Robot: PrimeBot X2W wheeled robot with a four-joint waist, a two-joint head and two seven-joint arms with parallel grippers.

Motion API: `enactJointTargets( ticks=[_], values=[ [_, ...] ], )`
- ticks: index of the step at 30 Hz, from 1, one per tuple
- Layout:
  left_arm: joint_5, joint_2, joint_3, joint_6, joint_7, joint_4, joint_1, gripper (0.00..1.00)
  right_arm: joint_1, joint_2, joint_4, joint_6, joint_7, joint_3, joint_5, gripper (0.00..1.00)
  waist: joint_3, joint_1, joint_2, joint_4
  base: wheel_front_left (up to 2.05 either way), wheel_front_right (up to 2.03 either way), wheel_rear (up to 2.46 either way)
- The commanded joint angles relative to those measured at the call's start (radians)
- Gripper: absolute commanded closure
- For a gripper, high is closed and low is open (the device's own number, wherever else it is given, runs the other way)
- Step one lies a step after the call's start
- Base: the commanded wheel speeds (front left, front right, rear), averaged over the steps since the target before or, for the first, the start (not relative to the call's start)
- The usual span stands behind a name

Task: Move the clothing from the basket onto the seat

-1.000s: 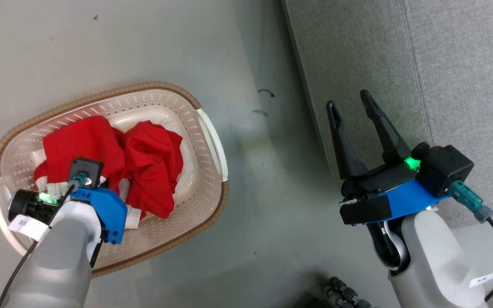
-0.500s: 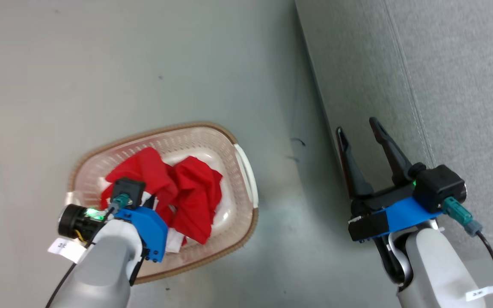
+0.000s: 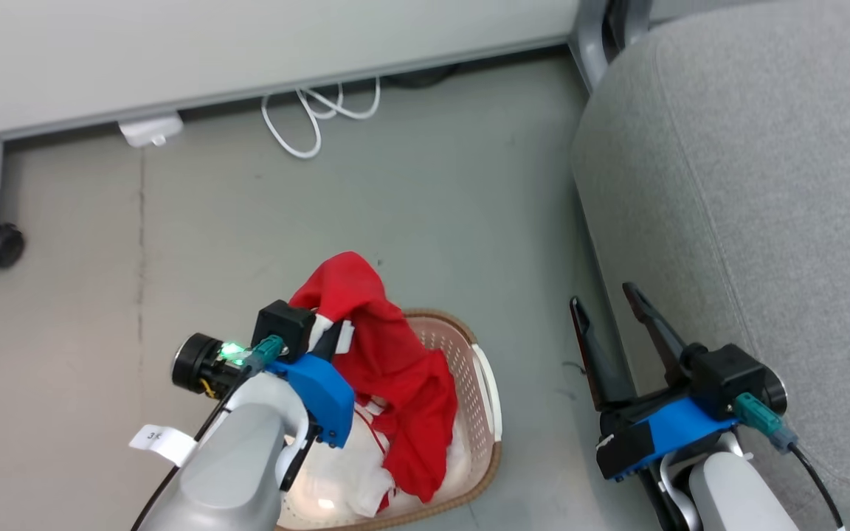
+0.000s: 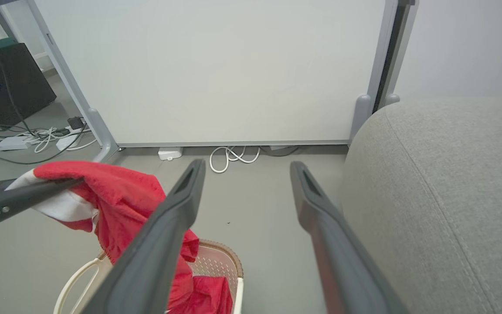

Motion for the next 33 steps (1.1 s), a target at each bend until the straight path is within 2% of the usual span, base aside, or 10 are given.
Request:
enactJointTargets(
  ticks=[1, 14, 25, 33],
  values=[
    [0.001, -0.006, -0.009, -0.006, -0.005, -0.019, 0.013, 1.00, 0.014, -0.004, 0.005, 0.000, -0.002, 0.003, 0.003, 0.00, -0.062, 0.0003, 0.0000, 0.026, 0.00, 0.00, 0.00],
    [-0.078, -0.026, -0.147, -0.007, 0.031, -0.158, -0.048, 1.00, 0.073, -0.004, 0.007, 0.000, 0.031, 0.032, 0.005, 0.00, -0.190, 0.0003, 0.0000, 0.031, 0.00, 0.00, 0.00],
    [-0.216, -0.029, -0.259, -0.007, 0.104, -0.255, -0.158, 1.00, 0.101, -0.004, -0.008, 0.000, 0.056, 0.048, 0.009, 0.00, -0.230, 0.0003, 0.0000, 0.021, 0.00, 0.00, 0.00],
    [-0.303, -0.029, -0.287, -0.007, 0.154, -0.287, -0.207, 1.00, 0.112, -0.004, -0.019, 0.000, 0.068, 0.053, 0.015, 0.00, -0.241, 0.0003, 0.0000, 0.014, 0.00, 0.00, 0.00]
  ],
)
